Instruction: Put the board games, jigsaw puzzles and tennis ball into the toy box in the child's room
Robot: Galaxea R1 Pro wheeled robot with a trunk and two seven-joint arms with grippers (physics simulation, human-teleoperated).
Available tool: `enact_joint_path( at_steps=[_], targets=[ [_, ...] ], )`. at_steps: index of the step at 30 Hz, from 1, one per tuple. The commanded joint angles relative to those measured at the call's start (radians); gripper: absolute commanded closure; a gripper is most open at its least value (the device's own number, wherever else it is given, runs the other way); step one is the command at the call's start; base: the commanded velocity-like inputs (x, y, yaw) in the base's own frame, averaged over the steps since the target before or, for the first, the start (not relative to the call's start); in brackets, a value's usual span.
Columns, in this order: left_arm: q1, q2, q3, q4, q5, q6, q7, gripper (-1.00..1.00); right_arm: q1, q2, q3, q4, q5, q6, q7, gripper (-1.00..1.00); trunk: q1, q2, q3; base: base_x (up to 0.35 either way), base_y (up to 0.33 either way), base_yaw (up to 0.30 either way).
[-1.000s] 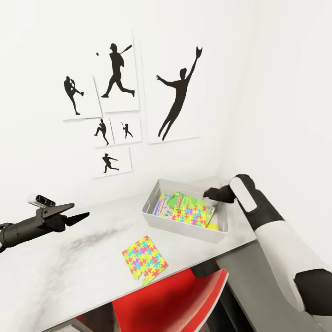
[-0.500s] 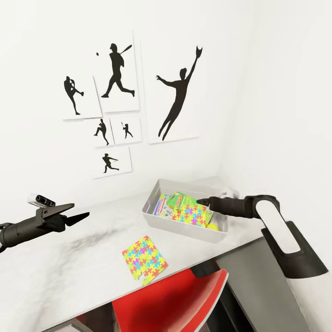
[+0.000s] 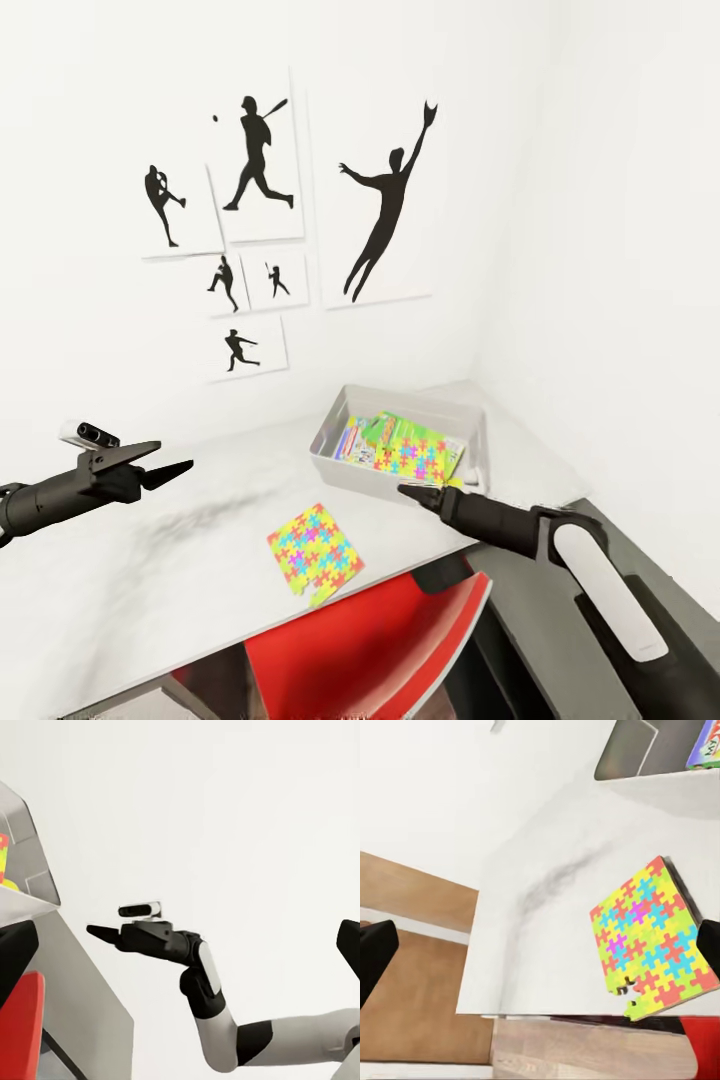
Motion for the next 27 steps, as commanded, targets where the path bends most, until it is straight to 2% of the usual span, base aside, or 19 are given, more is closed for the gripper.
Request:
enact_joint_path(
  at_steps=[1,6,8,9,12,19,25,27],
  targets=[
    [-0.001,0.001,-0.002,0.001,0.002,0.004,-0.003,-1.00,0.004,-0.001,0.000,0.003,0.009,0.001,0.017,-1.00,0.000,-0.002,-0.002,-0.158,0.005,0.000],
    [-0.001,0.002,-0.002,0.002,0.002,0.004,-0.003,-1.00,0.010,-0.001,-0.003,0.009,0.030,-0.002,0.028,-1.00,0.000,-0.002,-0.002,-0.128,0.014,0.000],
    [-0.001,0.002,-0.002,0.005,0.002,0.004,-0.003,-1.00,0.011,0.004,-0.003,0.010,0.053,-0.002,0.028,-1.00,0.000,-0.002,-0.002,-0.033,0.004,0.000],
    [-0.001,0.001,-0.002,0.012,0.002,0.004,-0.003,-1.00,0.011,0.010,-0.003,0.010,0.106,-0.003,0.030,-1.00,0.000,-0.002,-0.002,-0.010,0.001,0.000],
    [-0.001,0.001,-0.001,0.015,0.001,0.003,-0.003,-1.00,0.011,0.013,-0.003,0.011,0.134,-0.003,0.029,-1.00,0.000,-0.002,-0.002,-0.034,0.001,0.000],
    [-0.001,0.001,-0.001,0.020,0.000,0.002,-0.003,-1.00,0.012,0.014,-0.003,0.010,0.147,-0.007,0.007,-1.00,0.000,-0.002,-0.002,-0.110,0.010,0.000],
    [-0.001,0.001,-0.001,0.022,0.000,0.002,-0.003,-1.00,0.012,0.019,0.003,0.009,0.148,-0.007,-0.060,-1.00,0.000,-0.002,-0.002,-0.078,0.000,0.000],
    [-0.001,0.001,-0.001,0.022,0.000,0.002,-0.003,-1.00,0.012,0.029,0.004,0.009,0.148,-0.007,-0.088,-1.00,0.000,-0.002,-0.002,-0.219,0.027,0.000]
  ],
)
